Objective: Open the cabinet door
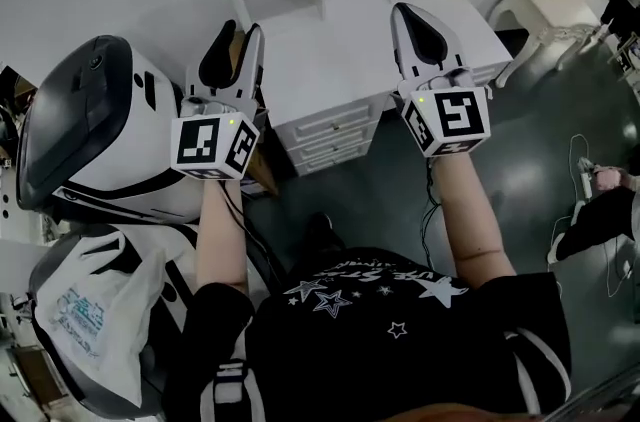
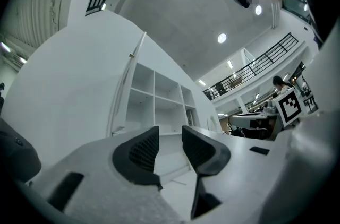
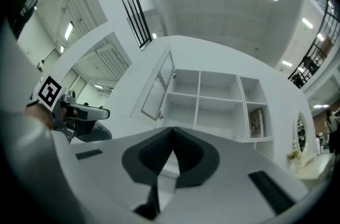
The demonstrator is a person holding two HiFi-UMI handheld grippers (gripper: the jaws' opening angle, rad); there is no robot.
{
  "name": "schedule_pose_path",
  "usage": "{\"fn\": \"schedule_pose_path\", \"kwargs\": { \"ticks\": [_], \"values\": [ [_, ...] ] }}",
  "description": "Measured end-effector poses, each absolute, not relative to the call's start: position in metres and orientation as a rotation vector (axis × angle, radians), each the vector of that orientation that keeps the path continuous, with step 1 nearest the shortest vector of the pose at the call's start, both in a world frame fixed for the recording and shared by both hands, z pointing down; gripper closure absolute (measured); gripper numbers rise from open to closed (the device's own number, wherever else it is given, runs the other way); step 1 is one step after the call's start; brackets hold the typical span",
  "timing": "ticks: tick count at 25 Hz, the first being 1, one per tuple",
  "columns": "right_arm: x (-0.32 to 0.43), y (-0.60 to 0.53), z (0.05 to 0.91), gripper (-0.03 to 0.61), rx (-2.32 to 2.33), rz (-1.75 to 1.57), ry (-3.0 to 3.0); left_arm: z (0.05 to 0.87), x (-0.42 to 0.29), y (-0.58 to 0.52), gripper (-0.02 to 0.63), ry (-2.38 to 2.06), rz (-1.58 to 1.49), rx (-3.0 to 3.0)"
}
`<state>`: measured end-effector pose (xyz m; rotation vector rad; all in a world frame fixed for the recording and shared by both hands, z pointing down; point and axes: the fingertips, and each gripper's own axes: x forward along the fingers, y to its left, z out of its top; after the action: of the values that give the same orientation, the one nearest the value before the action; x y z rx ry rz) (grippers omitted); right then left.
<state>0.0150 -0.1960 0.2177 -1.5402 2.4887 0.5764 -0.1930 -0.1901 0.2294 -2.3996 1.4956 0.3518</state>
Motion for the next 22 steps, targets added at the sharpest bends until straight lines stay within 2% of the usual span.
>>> {"fn": "schedule_pose_path", "kwargs": {
  "ticks": [7, 22],
  "values": [
    [0.040, -0.156, 0.258, 0.574, -1.567, 0.484, 2.543, 0.283, -0.159, -0.146, 0.529, 1.572, 0.307, -2.472],
    [0.094, -0.039, 0.315, 0.574, -1.595, 0.330, 2.589, 0.343, -0.105, -0.022, 0.547, 1.634, 0.237, -2.553]
  ]
}}
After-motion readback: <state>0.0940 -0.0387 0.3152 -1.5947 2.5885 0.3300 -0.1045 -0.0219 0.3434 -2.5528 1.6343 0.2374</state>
